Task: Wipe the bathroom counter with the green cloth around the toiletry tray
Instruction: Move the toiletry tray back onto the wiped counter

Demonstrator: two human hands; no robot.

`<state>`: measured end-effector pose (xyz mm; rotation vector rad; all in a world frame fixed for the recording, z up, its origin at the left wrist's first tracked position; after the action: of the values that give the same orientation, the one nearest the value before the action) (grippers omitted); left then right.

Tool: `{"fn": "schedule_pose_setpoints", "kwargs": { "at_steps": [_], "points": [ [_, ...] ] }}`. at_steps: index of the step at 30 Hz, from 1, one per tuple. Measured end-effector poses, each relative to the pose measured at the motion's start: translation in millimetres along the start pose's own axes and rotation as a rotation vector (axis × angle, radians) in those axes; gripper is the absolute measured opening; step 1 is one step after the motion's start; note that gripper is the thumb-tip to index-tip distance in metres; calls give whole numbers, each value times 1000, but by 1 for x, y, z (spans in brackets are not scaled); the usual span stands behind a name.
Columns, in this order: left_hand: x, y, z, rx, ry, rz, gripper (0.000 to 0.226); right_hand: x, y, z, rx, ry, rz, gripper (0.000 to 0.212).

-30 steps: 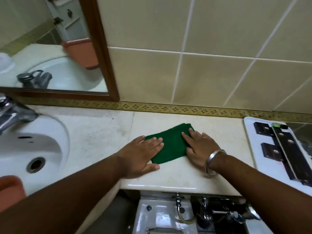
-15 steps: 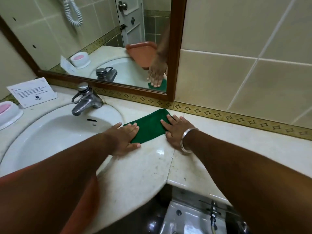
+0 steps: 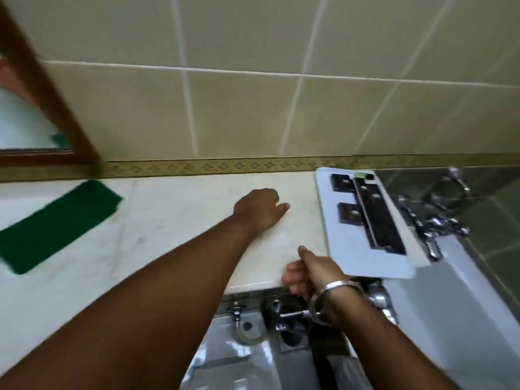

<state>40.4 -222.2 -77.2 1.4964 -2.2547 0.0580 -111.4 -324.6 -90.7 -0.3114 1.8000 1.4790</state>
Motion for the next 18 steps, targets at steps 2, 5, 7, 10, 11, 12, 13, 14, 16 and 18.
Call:
{"fn": "schedule_pose_setpoints", "kwargs": {
  "at_steps": [2,5,7,10,11,12,13,14,16,18],
  "points": [
    [39,-32,9,-28,-45,-10,47,10,-8,-39,64,-38,112,60],
    [78,-75,15,-24,-55,-54,55,18,-22,-76,125,-185,137,65],
    [93,-97,17,-38,-30,-94,54,20,-30,-85,127,-237,136,62],
    [106,-120,26,-75,-50,-158,27,26,-38,-91,112,-268,131,52],
    [107,-124,29,-77,-60,-176,18,28,-40,-91,107,-274,127,49],
    [107,-126,31,-67,-62,-184,13,29,-41,-91,110,-272,115,45],
    [104,-127,32,-53,-58,-185,11,29,-41,-92,120,-259,96,42],
    [101,-125,32,-42,-46,-185,11,29,-41,-96,137,-238,75,41],
    [92,-114,30,-48,12,-199,11,28,-39,-109,199,-143,11,42],
    [76,-91,31,-66,185,-265,18,26,-35,-129,283,100,-97,41]
  ]
}}
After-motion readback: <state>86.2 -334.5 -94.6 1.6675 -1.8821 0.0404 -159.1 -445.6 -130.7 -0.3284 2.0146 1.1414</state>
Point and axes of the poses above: each hand's wrist, its own y-axis away from the middle knuckle, its own z-axis out of the palm, x = y × z, the point moved 3 cm from there along -y, towards the middle knuckle, and after that the axes turned 8 degrees about -y, right-handed, at the moved point
